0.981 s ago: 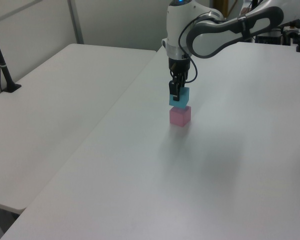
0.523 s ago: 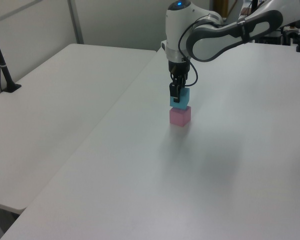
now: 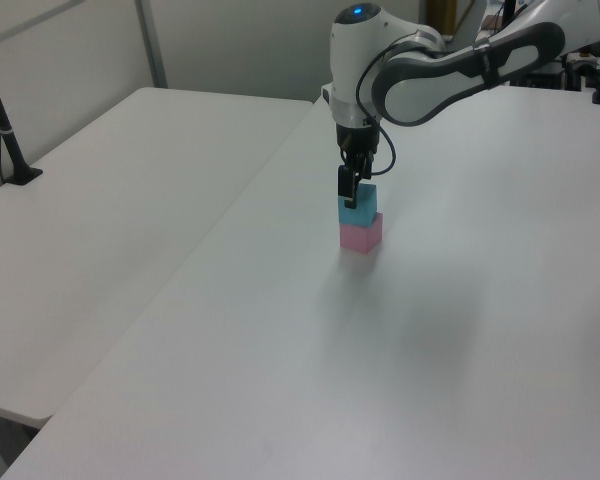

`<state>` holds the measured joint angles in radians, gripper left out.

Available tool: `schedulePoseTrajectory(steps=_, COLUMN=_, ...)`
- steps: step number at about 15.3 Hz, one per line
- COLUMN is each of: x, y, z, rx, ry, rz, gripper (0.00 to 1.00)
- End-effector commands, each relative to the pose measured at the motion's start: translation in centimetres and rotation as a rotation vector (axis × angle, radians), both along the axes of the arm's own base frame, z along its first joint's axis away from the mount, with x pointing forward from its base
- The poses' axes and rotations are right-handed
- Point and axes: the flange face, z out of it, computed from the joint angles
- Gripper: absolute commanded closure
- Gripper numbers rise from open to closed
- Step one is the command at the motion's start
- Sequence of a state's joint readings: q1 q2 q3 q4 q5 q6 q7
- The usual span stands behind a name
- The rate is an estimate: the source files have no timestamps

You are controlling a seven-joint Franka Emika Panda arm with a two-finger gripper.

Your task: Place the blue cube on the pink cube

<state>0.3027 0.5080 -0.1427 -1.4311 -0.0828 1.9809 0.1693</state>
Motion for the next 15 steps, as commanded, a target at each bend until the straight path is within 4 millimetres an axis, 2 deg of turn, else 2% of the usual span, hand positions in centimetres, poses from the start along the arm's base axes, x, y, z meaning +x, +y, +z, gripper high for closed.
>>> schedulePoseTrajectory(steps=1, x=-1.9, y=-4.3, z=6.4, rx=0.002, ry=-0.008, rz=-0.069, gripper=0.0)
schedulePoseTrajectory(steps=2, x=-2.6, y=-5.5, z=8.4, rx=0.008, ry=-0.008, rz=-0.082, gripper=0.0)
schedulePoseTrajectory(steps=4, x=-4.3, y=-7.2, z=11.1, rx=0.008, ry=0.03, rz=-0.079, gripper=0.0)
schedulePoseTrajectory(steps=8, x=-8.1, y=-13.0, z=14.8, rx=0.019, ry=0.117, rz=-0.045, gripper=0.0)
schedulePoseTrajectory(steps=10, x=-9.1, y=-15.9, z=16.0, rx=0.025, ry=0.124, rz=-0.088, gripper=0.0)
schedulePoseTrajectory(steps=13, x=-10.4, y=-17.8, z=18.0, rx=0.032, ry=0.109, rz=-0.119, gripper=0.0)
schedulePoseTrajectory(steps=15, x=-10.6, y=-17.9, z=18.3, rx=0.038, ry=0.107, rz=-0.121, gripper=0.0)
